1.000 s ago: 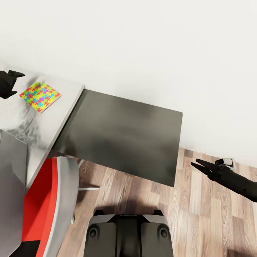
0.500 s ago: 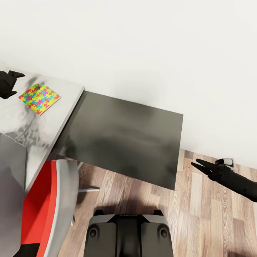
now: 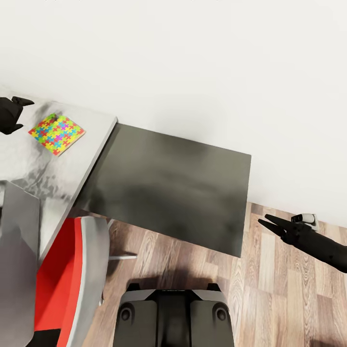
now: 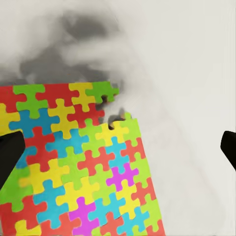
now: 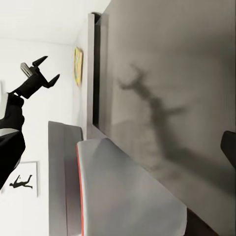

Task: Put all the toys in the child's room - the three board games (two on the bed and one on the table), the two jigsaw puzzles on the table, and the tennis ball on the table - inside the toy box on the table in the child's room.

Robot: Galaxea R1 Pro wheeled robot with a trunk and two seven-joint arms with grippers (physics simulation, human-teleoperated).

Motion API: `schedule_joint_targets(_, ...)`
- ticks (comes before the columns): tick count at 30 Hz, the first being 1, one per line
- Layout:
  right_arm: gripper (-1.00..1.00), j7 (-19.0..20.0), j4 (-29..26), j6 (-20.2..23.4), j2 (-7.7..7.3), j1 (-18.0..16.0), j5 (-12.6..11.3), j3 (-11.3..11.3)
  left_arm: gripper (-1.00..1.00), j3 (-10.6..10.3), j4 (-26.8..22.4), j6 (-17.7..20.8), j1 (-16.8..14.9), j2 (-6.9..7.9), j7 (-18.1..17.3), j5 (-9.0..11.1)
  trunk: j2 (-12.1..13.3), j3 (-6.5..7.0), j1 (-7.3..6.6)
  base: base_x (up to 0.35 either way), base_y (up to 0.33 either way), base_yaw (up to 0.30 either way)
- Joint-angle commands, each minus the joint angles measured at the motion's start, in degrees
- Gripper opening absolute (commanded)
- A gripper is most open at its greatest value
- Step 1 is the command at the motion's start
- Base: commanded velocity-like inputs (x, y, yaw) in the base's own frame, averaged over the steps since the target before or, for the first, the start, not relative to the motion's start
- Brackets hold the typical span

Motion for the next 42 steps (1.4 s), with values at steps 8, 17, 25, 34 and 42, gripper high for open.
schedule_joint_targets(8, 1.00, 0.32, -0.01, 0.22, 0.00, -0.04, 0.22, 0.00, 1.00, -0.01, -0.05, 0.10, 0.05, 0.01, 0.74, 0.57, -0.09, -0.06, 0.03, 0.017, 0.097, 0.000)
schedule_joint_targets(17, 1.00, 0.33, -0.01, 0.22, 0.00, -0.04, 0.22, -0.06, 1.00, -0.09, -0.05, 0.01, 0.12, 0.01, 0.82, 0.53, -0.09, -0.06, 0.03, 0.005, 0.030, 0.000)
schedule_joint_targets(25, 1.00, 0.33, -0.01, 0.22, -0.01, -0.04, 0.23, -0.10, 1.00, -0.13, -0.05, -0.03, 0.41, -0.04, 0.82, 0.48, -0.09, -0.06, 0.03, 0.003, 0.010, 0.000)
schedule_joint_targets(34, 1.00, 0.33, -0.01, 0.22, -0.01, -0.04, 0.23, -0.13, 1.00, -0.18, -0.05, -0.14, 0.72, -0.09, 0.79, 0.48, -0.09, -0.06, 0.03, 0.095, 0.066, 0.000)
schedule_joint_targets(42, 1.00, 0.33, -0.01, 0.22, -0.01, -0.04, 0.22, -0.22, 1.00, -0.18, -0.05, -0.38, 1.55, -0.15, 0.78, 0.45, -0.09, -0.06, 0.03, 0.092, 0.062, 0.000)
